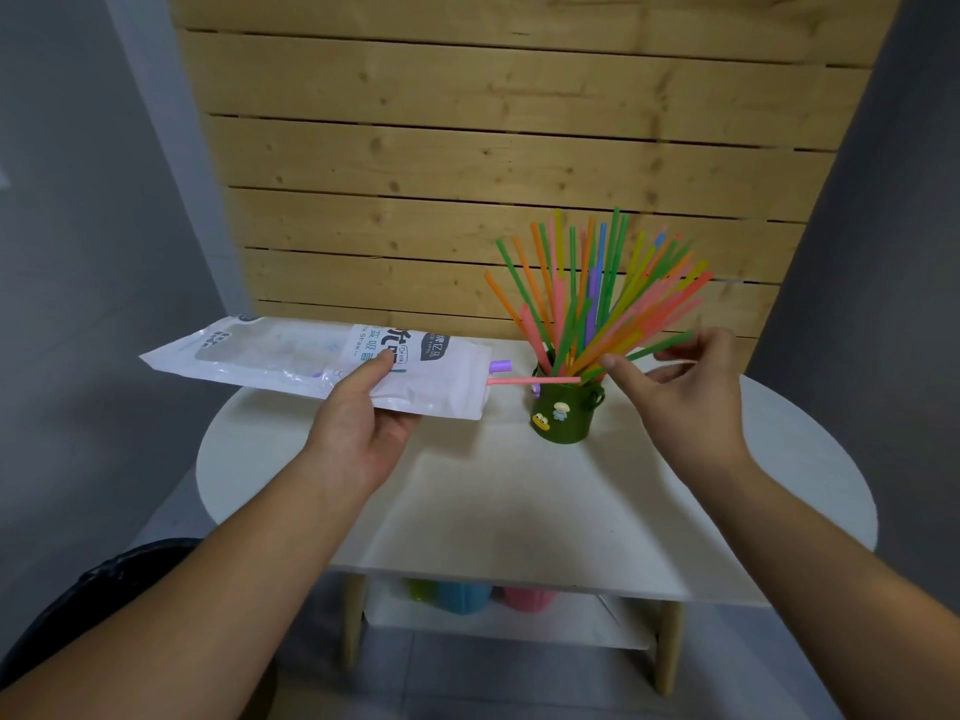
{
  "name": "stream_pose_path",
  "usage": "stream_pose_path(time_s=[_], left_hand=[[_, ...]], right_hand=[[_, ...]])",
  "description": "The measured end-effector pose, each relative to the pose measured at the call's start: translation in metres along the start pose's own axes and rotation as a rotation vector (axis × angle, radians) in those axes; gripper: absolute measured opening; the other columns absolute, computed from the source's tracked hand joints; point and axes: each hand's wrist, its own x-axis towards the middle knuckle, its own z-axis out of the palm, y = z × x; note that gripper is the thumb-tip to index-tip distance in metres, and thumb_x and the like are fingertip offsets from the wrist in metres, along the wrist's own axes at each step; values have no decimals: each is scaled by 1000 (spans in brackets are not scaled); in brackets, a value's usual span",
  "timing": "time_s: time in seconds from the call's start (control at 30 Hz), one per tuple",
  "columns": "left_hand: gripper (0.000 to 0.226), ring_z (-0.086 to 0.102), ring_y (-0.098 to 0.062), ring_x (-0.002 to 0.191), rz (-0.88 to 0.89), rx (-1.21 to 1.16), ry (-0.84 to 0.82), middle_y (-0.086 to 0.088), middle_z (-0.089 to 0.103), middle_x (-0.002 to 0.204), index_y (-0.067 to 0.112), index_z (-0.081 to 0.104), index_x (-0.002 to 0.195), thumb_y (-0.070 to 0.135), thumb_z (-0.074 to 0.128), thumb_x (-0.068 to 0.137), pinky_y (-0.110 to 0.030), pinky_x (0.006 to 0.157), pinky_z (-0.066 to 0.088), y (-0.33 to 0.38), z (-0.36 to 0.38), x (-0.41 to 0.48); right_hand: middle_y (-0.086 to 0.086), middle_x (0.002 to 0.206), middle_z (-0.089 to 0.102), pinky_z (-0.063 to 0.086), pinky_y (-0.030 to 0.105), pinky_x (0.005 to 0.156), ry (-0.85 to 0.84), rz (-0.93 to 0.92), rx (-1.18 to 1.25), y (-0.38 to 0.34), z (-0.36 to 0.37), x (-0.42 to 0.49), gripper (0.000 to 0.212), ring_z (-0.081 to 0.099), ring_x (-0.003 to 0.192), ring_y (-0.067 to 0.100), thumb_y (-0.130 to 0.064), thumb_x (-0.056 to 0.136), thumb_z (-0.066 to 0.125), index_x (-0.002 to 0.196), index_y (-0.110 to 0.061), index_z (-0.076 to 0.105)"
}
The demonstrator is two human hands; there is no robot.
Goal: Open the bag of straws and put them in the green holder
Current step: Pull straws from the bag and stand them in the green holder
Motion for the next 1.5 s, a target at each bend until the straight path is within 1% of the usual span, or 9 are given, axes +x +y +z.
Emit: stream_pose_path(time_s=[0.1, 0.2, 0.47, 0.67, 0.87, 1.07, 1.2, 1.37, 1.5], left_hand=[[31, 75, -22, 97, 5, 11, -19, -9, 76, 115, 9, 64, 125, 5, 63, 94, -36, 72, 63, 0, 0, -2], [26, 76, -21, 94, 9, 45, -60, -8, 76, 114, 11, 66, 121, 7, 62, 95, -35, 73, 63, 1, 1, -4], [33, 74, -22, 97, 88, 290, -205, -10, 75, 116, 12, 66, 125, 7, 65, 92, -36, 79, 62, 2, -3, -10], [33, 73, -23, 100, 128, 342, -265, -7, 76, 111, 14, 70, 116, 4, 69, 85, -38, 85, 61, 4, -3, -11], [34, 73, -23, 103, 146, 324, -259, -8, 76, 112, 13, 70, 117, 4, 69, 85, -39, 85, 61, 5, -1, -8], [36, 72, -23, 103, 118, 221, -193, -9, 74, 117, 10, 65, 127, 3, 66, 91, -36, 78, 62, 8, -2, -6], [36, 73, -23, 104, 88, 188, -168, -10, 74, 120, 10, 65, 127, 5, 65, 92, -37, 79, 62, 6, -5, -5], [30, 75, -21, 96, 54, 157, -141, -9, 76, 115, 11, 68, 122, 4, 64, 93, -37, 75, 63, 1, -3, -5], [29, 76, -20, 94, 20, 131, -137, -7, 77, 110, 12, 67, 121, 4, 63, 93, -38, 78, 63, -5, -2, -5]], right_hand=[[5, 94, 59, 58, 50, 79, -107, 294, 92, 2, 5, -8, 60, 67, 83, 26, -58, 76, 74, 104, -13, 46], [17, 91, 62, 59, 48, 79, -320, 635, 415, -5, 15, -23, 47, 64, 79, 33, -56, 95, 52, 96, -9, 55], [22, 107, 70, 54, 40, 67, -460, 860, 759, -7, 47, -38, 57, 70, 86, 36, -59, 98, 40, 109, -6, 58], [11, 69, 69, 46, 28, 57, -552, 900, 816, -9, 57, -50, 39, 55, 59, 20, -40, 101, 48, 93, -6, 66], [8, 80, 71, 56, 20, 55, -595, 838, 963, -10, 56, -52, 8, 61, 58, 12, -10, 92, 65, 90, -6, 71], [9, 74, 74, 57, 20, 56, -543, 702, 884, -12, 44, -43, 3, 64, 54, 10, 0, 92, 61, 90, -1, 63], [16, 104, 68, 57, 18, 59, -456, 703, 1005, -13, 40, -38, 20, 64, 61, 9, -5, 87, 68, 105, -1, 64], [2, 72, 68, 57, 18, 60, -407, 731, 1187, -27, 35, -41, 12, 64, 64, 9, -6, 76, 72, 86, -7, 65], [5, 83, 68, 55, 16, 62, -368, 715, 1212, -28, 37, -43, 8, 61, 74, 9, -1, 89, 64, 96, -4, 66]])
